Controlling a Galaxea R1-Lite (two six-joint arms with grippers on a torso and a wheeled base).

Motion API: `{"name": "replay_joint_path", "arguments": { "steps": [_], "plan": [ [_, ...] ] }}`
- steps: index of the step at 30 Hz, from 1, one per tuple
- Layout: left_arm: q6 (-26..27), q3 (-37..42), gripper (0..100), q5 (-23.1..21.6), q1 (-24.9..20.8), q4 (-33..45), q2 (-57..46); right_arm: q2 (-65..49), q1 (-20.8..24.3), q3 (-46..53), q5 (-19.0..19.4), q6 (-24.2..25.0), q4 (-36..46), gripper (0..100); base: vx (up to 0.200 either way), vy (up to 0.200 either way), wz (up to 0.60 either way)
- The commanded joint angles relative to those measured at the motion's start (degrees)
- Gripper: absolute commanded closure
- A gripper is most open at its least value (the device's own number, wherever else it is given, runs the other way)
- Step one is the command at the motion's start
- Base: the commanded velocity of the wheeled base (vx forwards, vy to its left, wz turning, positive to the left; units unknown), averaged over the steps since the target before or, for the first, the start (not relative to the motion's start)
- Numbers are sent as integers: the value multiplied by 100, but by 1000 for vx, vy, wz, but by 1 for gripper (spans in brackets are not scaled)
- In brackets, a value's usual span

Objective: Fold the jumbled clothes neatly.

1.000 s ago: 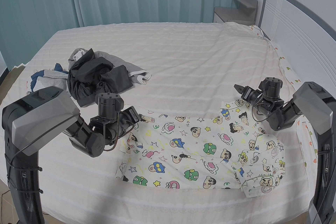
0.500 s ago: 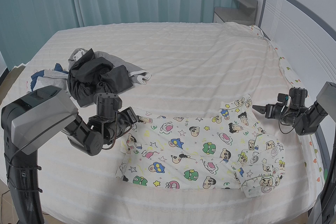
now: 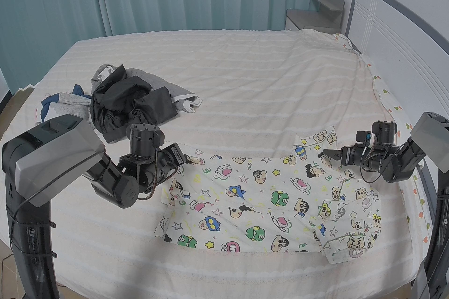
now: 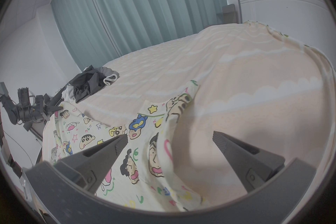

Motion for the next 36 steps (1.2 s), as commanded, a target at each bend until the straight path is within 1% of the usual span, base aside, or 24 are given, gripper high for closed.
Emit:
{"name": "replay_joint_path", "arguments": {
  "steps": [1,9,10,16,18,19,25,29,31,36],
  "plan": [
    [1,-7,100,1,-29,-3,21,133,28,-109,-3,-170,54,0,0,0,0],
    [1,-16,100,-7,-38,-3,30,159,45,-74,-21,-407,72,0,0,0,0],
    [1,-16,100,-7,-47,-3,30,177,63,-56,-21,-504,63,0,0,0,0],
    [1,-42,100,-7,-38,-3,21,282,160,-127,-56,-565,90,0,0,0,0],
    [1,-77,100,-7,-38,32,21,318,186,-179,-161,-618,239,0,0,0,0],
    [1,-77,100,-7,-38,59,21,326,186,-206,-214,-635,248,100,0,0,0],
    [10,-104,100,1,-47,94,12,309,124,-267,-275,-750,204,100,0,0,0],
    [133,-86,100,1,-47,85,-6,247,89,-258,-275,-767,160,100,0,0,0],
    [168,-77,100,10,-47,85,-23,80,-60,-144,-258,-750,-192,100,0,0,0],
    [168,-42,100,19,-47,94,-164,-96,-183,76,-232,-697,-376,100,0,0,0]
  ]
}}
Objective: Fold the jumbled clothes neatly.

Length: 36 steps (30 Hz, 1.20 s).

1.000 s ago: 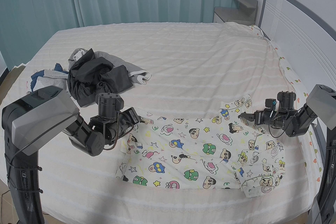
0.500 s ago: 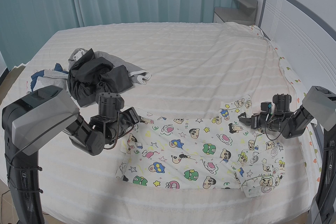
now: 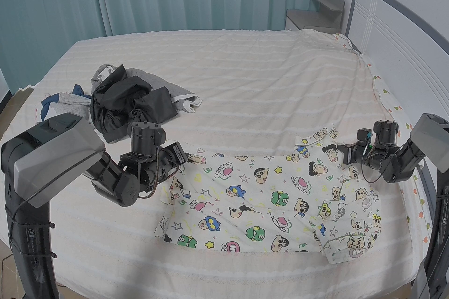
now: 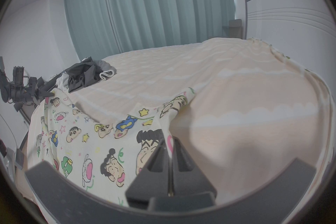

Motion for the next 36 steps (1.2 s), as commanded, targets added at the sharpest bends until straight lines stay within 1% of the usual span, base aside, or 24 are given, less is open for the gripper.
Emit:
{"name": "replay_joint_path", "arguments": {
  "steps": [1,6,11,12,16,19,20,22,26,30,31,36],
  "plan": [
    [3,32,100,10,1,9,-142,-280,-101,233,30,80,-48,100,0,0,0],
    [91,111,100,10,9,26,-301,-482,-127,444,135,422,-250,100,0,0,0],
    [91,146,100,10,9,26,-353,-685,-127,673,372,686,-321,100,0,0,0],
    [91,146,100,10,9,26,-353,-737,-127,778,495,721,-286,100,0,0,0],
    [100,155,100,19,9,26,-353,-667,-145,857,566,712,-180,100,0,0,0],
    [100,155,100,19,9,26,-353,-570,-162,761,566,712,215,100,0,0,0],
    [100,155,100,10,9,26,-353,-570,-162,752,566,712,233,100,0,0,0],
    [100,155,100,10,9,26,-353,-509,-153,515,566,712,558,100,0,0,0],
    [100,155,100,19,9,26,-327,-394,-118,295,539,712,620,100,0,0,0],
    [100,155,100,10,9,26,-301,-377,-101,286,539,642,620,100,0,0,0],
    [100,146,100,19,9,26,-301,-368,-101,269,548,633,620,0,0,0,0],
    [91,155,100,10,9,26,-292,-254,-22,146,539,642,655,0,0,0,0]
  ]
}}
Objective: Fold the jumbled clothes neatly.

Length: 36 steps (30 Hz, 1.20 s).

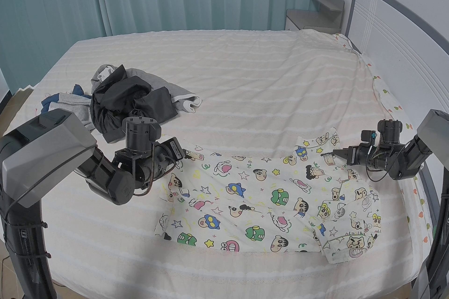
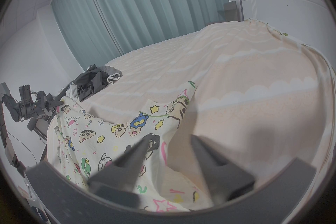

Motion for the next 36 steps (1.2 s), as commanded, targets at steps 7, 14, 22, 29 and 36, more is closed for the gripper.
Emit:
{"name": "replay_joint_path", "arguments": {
  "steps": [7,14,22,29,36],
  "plan": [
    [-7,27,100,-1,1,-27,23,215,301,-181,-12,4,184,0,0,0,0],
    [1,9,100,-1,1,-27,14,452,310,-497,-38,-5,263,100,0,0,0],
    [54,53,100,-9,19,-1,-48,312,213,-365,6,-189,157,100,0,0,0],
    [195,97,100,-1,1,-27,-109,-22,55,-31,102,488,-520,100,0,0,0],
    [414,115,100,-1,-96,-53,-171,-436,-261,654,885,787,-651,100,0,0,0]
  ]
}}
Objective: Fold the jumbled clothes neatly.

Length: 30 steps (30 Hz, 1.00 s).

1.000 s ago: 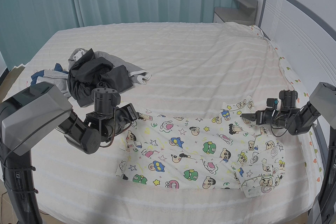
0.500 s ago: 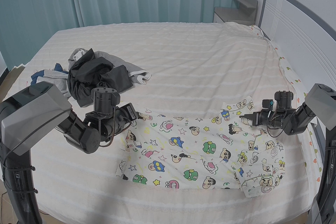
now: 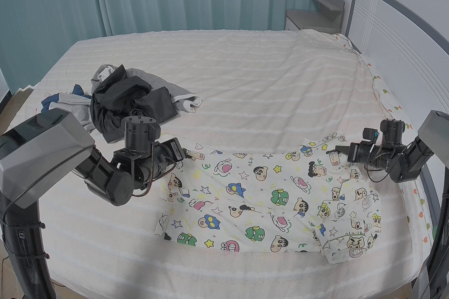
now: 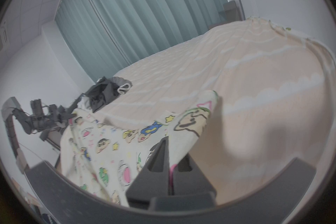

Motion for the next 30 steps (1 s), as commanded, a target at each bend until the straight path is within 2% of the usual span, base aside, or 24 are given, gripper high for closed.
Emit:
{"name": "replay_joint_path", "arguments": {
  "steps": [1,5,17,25,27,28,30],
  "plan": [
    [89,25,100,3,-68,-11,-89,-381,-248,448,335,92,-47,100,0,0,0],
    [274,253,100,-14,-94,-28,-212,-574,-468,703,713,92,-73,100,0,0,0],
    [379,587,100,-14,-147,-134,-230,-1189,-644,1652,1284,-31,-73,100,0,0,0],
    [669,1114,100,-23,-156,-679,-186,-1286,-670,2443,1328,-717,-73,100,0,0,0],
    [669,1114,100,-23,-156,-679,-186,-1286,-670,2443,1328,-717,-73,100,0,0,0],
    [713,1264,100,-23,-182,-758,-177,-1251,-714,2619,1328,-972,-73,100,0,0,0],
    [731,1457,100,-23,-243,-819,-177,-1216,-740,2742,1328,-1183,-73,100,0,0,0]
  ]
}}
